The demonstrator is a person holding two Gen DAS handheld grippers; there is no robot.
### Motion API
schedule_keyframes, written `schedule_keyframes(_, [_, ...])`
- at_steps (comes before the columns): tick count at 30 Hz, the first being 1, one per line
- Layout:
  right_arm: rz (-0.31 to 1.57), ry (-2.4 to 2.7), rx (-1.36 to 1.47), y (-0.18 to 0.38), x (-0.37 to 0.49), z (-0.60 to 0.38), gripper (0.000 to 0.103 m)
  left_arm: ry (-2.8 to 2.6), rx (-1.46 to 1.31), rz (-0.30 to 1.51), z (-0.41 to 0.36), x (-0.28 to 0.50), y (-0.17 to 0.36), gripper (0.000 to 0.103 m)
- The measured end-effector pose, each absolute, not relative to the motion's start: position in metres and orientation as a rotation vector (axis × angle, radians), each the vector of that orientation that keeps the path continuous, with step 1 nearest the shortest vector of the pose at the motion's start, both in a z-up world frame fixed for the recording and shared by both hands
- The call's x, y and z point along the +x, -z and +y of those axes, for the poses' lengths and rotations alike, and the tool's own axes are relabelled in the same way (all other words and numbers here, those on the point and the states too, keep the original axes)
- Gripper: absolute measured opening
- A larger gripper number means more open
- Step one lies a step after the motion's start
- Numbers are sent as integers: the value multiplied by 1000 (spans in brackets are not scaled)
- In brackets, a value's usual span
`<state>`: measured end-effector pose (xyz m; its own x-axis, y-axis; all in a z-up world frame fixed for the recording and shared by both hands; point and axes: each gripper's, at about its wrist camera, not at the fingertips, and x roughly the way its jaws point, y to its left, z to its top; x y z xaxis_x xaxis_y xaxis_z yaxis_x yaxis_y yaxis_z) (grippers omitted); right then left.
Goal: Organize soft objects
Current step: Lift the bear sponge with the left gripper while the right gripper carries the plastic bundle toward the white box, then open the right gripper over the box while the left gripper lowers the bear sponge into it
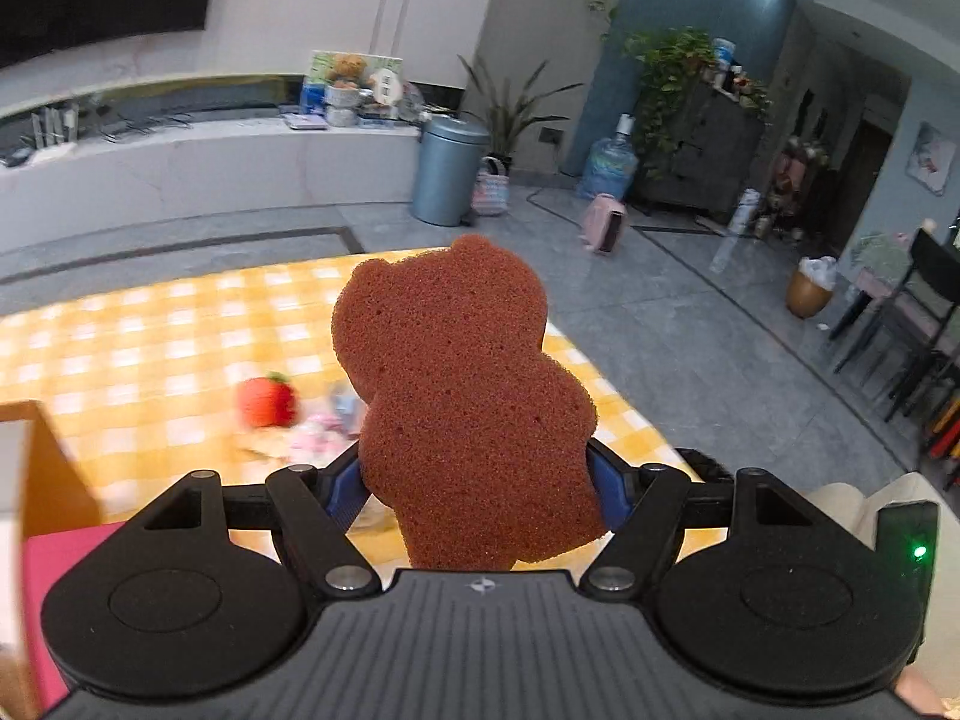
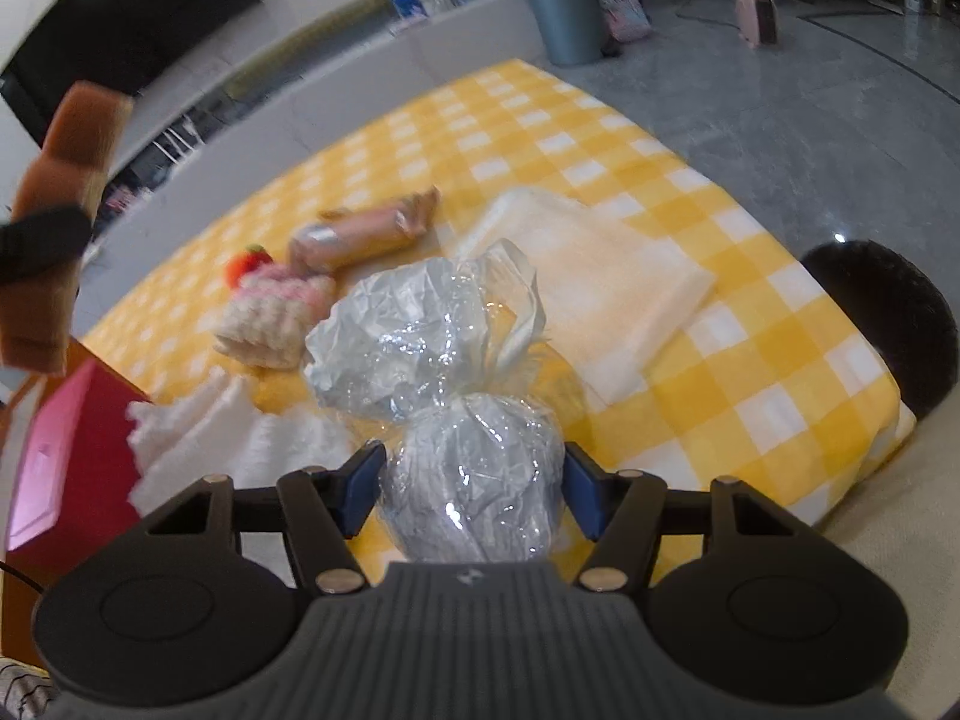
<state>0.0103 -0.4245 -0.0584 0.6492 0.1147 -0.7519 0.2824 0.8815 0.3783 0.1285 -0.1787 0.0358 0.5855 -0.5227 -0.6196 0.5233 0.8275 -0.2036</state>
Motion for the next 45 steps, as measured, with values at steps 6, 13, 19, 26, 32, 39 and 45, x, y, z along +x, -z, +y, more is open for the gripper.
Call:
schedule_keyframes(6, [825,79,503,47,3,-421,62,505,-2,685,-140,113,-62,84])
schedule_keyframes(13, [674,10,496,3,-13,-404,62,389,-74,588,-82,88,-85,84])
schedule_keyframes(19, [583,-99,466,-37,-21,-367,63,357,-210,545,-21,69,-92,84])
schedule_keyframes(26, [556,-301,321,-74,-17,-288,64,307,-316,528,53,55,-79,84])
schedule_keyframes(32, [573,-450,258,-90,-6,-207,63,269,-346,536,96,57,-67,84])
schedule_keyframes(39, [783,-610,122,-59,23,-109,63,219,-314,594,123,55,-50,84])
schedule_keyframes(45, [888,-407,-261,-22,25,-50,61,228,-302,617,131,54,-42,84])
